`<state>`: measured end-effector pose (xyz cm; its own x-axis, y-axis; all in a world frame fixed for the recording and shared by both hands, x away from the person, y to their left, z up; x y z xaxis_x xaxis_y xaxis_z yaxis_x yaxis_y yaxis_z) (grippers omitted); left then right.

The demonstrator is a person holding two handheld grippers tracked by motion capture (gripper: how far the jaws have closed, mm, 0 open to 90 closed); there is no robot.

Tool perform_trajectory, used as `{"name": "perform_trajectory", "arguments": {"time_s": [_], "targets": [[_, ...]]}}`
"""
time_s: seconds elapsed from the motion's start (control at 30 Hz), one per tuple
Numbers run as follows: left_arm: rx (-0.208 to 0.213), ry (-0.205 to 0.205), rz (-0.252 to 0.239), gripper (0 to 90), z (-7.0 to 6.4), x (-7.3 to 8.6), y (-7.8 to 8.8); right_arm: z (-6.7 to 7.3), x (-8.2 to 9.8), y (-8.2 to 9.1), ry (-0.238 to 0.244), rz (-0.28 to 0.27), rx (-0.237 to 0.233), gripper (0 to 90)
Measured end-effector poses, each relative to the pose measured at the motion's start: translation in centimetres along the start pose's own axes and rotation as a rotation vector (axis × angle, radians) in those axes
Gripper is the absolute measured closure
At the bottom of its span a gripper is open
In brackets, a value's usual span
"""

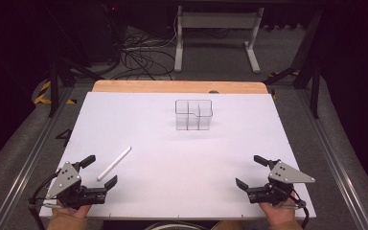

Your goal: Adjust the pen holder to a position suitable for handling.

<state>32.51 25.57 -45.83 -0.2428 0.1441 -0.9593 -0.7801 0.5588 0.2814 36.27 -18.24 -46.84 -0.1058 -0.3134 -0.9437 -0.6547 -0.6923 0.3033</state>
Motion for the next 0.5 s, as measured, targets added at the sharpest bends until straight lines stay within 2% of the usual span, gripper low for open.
{"name": "perform_trajectory", "arguments": {"time_s": [0.13,0.33,0.5], "targets": [[-0.006,-0.027,0.011,1.8,-0.29,-0.02,-0.08,0.09,0.06,-0.02,0.010,0.005,-0.004,3.9],[0.007,-0.007,0.011,2.0,-0.25,-0.08,-0.01,-0.01,0.22,-0.04,0.002,0.010,-0.009,6.2],[0.002,-0.003,0.008,2.3,-0.02,-0.10,0.09,0.09,0.19,-0.17,0.002,0.012,-0.017,8.1]]}}
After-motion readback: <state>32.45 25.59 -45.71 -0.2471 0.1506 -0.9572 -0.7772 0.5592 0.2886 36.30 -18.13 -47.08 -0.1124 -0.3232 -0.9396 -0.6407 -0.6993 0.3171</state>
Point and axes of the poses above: each handheld gripper's, and its own axes: y roughly backward along the jaws, x roughly out of its underside, z roughly to its left, the point moved 8 cm from there along -y, roughly forward along the jaws, and after that the axes turned 4 degrees about y, right-handed, at the moved point
